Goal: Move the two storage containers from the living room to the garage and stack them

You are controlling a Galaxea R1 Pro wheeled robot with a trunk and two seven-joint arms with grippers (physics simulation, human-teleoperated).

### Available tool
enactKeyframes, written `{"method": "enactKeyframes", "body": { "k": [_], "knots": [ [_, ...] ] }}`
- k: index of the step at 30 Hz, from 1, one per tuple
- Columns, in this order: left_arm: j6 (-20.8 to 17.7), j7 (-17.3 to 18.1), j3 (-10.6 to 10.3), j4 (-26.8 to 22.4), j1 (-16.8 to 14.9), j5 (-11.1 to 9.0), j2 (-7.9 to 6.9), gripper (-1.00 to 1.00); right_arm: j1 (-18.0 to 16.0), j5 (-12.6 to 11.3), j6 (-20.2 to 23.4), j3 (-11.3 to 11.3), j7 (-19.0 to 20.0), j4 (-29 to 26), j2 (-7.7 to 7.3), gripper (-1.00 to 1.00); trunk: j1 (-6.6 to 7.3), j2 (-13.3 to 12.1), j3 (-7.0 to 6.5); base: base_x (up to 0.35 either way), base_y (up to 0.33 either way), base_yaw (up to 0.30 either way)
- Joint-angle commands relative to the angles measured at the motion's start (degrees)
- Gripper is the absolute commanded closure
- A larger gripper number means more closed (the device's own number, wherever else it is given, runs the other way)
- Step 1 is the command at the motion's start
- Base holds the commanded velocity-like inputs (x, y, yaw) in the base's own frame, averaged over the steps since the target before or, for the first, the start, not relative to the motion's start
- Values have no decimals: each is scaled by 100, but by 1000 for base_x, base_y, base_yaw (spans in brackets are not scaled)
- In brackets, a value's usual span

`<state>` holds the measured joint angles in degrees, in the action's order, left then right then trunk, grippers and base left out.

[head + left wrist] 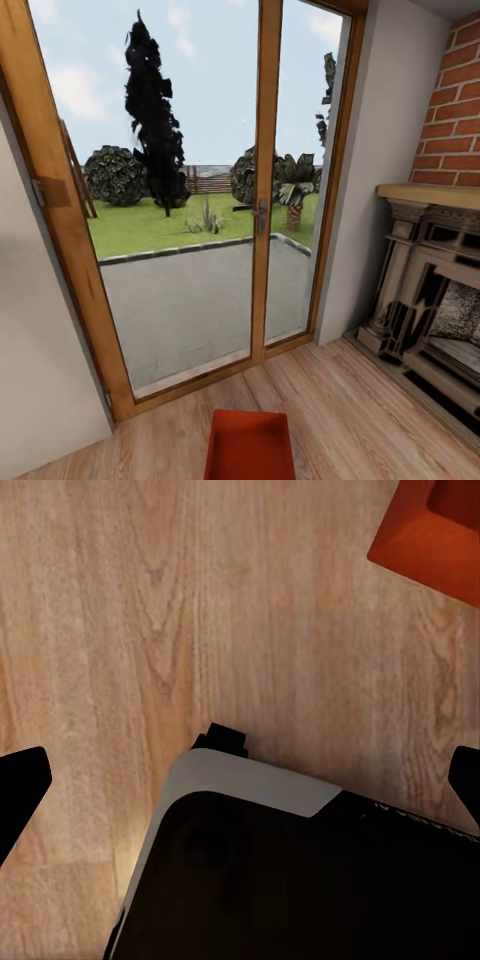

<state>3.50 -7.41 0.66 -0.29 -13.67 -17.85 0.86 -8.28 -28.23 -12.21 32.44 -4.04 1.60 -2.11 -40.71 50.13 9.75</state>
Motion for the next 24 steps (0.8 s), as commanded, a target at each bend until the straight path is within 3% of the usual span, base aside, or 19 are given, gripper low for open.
{"method": "enactKeyframes", "body": {
  "k": [1, 13, 24],
  "knots": [
    [19, -14, 4, 3, -4, -23, 2, -100, -7, -42, -27, 46, -1, 15, 2, -100, -1, 6, 8, 0, -11, 0],
    [19, -13, 5, 3, -6, -25, -6, -100, -7, -42, -27, 43, -18, 15, 4, -100, -1, 6, 8, 0, -206, 0],
    [19, -14, 5, 3, -4, -39, -13, -100, -7, -42, -27, 43, -27, 15, 9, -100, -1, 6, 8, 6, -14, 0]
  ]
}}
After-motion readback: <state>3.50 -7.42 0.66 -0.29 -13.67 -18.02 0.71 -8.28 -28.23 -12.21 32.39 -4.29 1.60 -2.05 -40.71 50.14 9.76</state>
